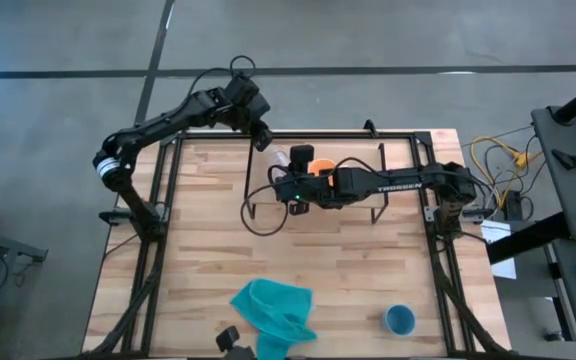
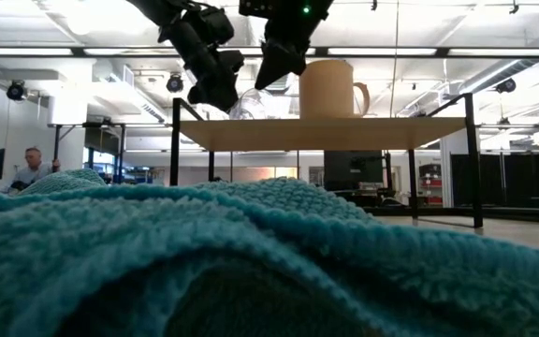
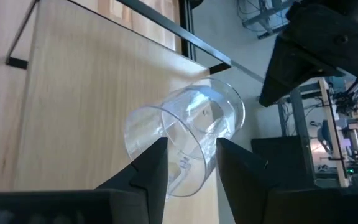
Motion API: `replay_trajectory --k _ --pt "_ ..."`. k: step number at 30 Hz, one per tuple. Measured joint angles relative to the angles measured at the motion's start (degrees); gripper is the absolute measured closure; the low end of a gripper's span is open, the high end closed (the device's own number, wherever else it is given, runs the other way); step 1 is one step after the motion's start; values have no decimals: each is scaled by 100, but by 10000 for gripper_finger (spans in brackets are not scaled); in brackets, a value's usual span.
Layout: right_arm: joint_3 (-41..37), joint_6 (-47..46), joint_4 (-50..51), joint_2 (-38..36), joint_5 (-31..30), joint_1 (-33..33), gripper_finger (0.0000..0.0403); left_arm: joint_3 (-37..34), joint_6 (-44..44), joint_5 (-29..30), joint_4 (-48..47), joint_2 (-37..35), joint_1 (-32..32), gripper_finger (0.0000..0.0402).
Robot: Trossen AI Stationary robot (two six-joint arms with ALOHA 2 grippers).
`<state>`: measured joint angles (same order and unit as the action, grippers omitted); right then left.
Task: Stack small to large cups/mugs on shelf
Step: Put the transparent mug on the shelf
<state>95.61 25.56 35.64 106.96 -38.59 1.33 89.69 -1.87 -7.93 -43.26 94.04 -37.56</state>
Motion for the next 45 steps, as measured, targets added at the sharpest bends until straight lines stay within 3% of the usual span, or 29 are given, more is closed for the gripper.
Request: replay_trajectory --k 16,45 --pt "-60 -2 -91 0 319 -183 280 -127 7 -76 -16 66 -26 321" --pt "-350 63 -758 -7 304 -184 284 -199 17 -250 -162 66 -22 320"
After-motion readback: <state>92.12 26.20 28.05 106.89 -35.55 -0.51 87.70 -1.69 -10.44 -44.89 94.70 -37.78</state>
